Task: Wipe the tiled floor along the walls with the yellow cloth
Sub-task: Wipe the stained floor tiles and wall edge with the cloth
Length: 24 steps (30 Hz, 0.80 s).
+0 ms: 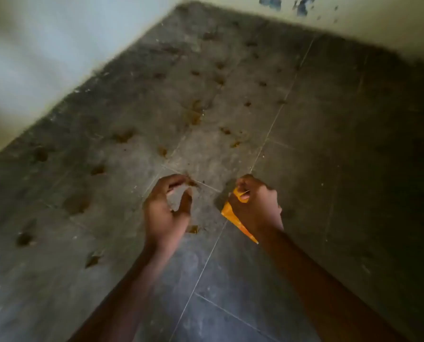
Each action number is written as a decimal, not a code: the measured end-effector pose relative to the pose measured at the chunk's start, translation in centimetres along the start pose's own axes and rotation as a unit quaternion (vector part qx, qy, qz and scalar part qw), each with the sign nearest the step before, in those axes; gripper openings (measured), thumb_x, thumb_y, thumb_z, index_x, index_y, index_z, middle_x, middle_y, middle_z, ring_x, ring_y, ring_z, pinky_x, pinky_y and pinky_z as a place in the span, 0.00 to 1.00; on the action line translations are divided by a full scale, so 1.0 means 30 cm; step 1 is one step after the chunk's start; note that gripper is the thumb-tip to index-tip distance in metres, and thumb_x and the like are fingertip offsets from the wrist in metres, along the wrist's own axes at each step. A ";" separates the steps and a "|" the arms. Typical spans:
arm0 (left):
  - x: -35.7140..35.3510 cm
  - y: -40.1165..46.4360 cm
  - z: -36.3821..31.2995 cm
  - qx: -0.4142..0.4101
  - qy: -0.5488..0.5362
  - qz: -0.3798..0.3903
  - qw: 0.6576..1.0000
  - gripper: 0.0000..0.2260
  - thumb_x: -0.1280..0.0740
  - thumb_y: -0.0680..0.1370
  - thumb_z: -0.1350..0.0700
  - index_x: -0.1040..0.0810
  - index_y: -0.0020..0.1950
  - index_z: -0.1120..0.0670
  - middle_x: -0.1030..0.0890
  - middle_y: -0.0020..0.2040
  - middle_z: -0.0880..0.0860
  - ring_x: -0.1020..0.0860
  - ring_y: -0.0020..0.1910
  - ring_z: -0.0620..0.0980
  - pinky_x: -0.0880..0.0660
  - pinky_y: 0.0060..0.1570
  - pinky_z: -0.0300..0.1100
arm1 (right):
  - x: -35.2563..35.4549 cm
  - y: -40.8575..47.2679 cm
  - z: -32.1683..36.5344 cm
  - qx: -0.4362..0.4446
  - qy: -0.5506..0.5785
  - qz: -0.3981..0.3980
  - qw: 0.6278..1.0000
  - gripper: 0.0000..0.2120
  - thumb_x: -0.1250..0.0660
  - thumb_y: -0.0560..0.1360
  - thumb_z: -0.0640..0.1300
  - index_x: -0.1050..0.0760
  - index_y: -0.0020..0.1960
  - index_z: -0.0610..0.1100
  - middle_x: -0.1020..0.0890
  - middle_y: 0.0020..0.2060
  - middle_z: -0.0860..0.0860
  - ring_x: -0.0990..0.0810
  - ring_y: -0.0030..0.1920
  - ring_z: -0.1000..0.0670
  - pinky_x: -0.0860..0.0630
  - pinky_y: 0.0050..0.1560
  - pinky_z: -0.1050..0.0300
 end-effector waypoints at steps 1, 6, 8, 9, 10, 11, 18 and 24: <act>-0.021 -0.002 0.063 -0.005 0.009 0.000 1.000 0.14 0.27 0.77 0.66 0.19 0.61 0.56 0.15 0.57 0.49 0.17 0.58 0.46 0.21 0.64 0.49 | -0.054 0.019 -0.049 -0.010 -0.022 0.037 0.999 0.14 0.28 0.75 0.50 0.21 0.58 0.49 0.16 0.54 0.49 0.18 0.55 0.43 0.26 0.47 0.54; -0.114 -0.013 0.387 -0.040 0.124 0.045 0.990 0.18 0.30 0.78 0.54 0.21 0.66 0.59 0.18 0.62 0.54 0.20 0.61 0.50 0.29 0.65 0.32 | -0.332 0.106 -0.369 -0.059 -0.251 0.156 0.953 0.41 0.33 0.72 0.73 0.42 0.79 0.63 0.43 0.81 0.43 0.42 0.79 0.34 0.38 0.74 0.36; -0.127 -0.020 0.506 -0.072 0.183 0.079 0.977 0.23 0.33 0.78 0.48 0.24 0.70 0.57 0.20 0.66 0.56 0.22 0.64 0.54 0.31 0.65 0.37 | -0.400 0.122 -0.492 -0.067 -0.265 0.164 0.948 0.49 0.41 0.64 0.84 0.48 0.80 0.67 0.52 0.83 0.45 0.52 0.82 0.35 0.49 0.77 0.27; -0.121 -0.019 0.569 -0.083 0.207 0.084 0.971 0.25 0.34 0.78 0.46 0.26 0.72 0.57 0.21 0.68 0.57 0.23 0.66 0.57 0.30 0.67 0.43 | -0.417 0.124 -0.534 -0.065 -0.262 0.145 0.952 0.51 0.42 0.63 0.86 0.50 0.80 0.66 0.52 0.83 0.46 0.52 0.82 0.36 0.50 0.77 0.25; -0.112 -0.021 0.634 -0.078 0.228 0.082 0.967 0.27 0.35 0.78 0.44 0.27 0.74 0.56 0.23 0.71 0.57 0.24 0.69 0.59 0.30 0.69 0.49 | -0.438 0.125 -0.571 -0.063 -0.280 0.139 0.948 0.52 0.42 0.64 0.85 0.54 0.79 0.65 0.52 0.82 0.47 0.52 0.82 0.36 0.49 0.76 0.24; -0.097 -0.026 0.692 -0.063 0.244 0.078 0.964 0.30 0.36 0.78 0.41 0.29 0.76 0.55 0.25 0.74 0.57 0.26 0.71 0.61 0.31 0.71 0.54 | -0.456 0.118 -0.592 -0.048 -0.320 0.133 0.937 0.50 0.42 0.66 0.83 0.59 0.79 0.66 0.53 0.82 0.46 0.52 0.81 0.35 0.46 0.73 0.23; -0.045 -0.122 0.877 0.016 0.291 0.120 0.949 0.43 0.41 0.76 0.29 0.47 0.85 0.50 0.45 0.86 0.52 0.44 0.83 0.56 0.46 0.81 0.62 | -0.460 0.178 -0.620 0.067 -0.423 -0.007 0.904 0.30 0.27 0.73 0.59 0.28 0.73 0.61 0.27 0.63 0.37 0.28 0.59 0.28 0.30 0.56 0.30; -0.044 -0.113 0.887 0.035 0.277 0.122 0.952 0.46 0.37 0.75 0.29 0.47 0.85 0.52 0.44 0.85 0.53 0.44 0.83 0.56 0.44 0.80 0.63 | -0.445 0.219 -0.559 0.051 -0.388 -0.018 0.920 0.26 0.26 0.72 0.44 0.27 0.69 0.45 0.26 0.53 0.35 0.24 0.49 0.29 0.22 0.42 0.36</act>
Point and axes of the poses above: each hand's wrist, its own y-axis towards the middle knuckle, its own x-axis out of the back of the hand, z = x × y, the point moved 6 cm from there along y, towards the middle knuckle
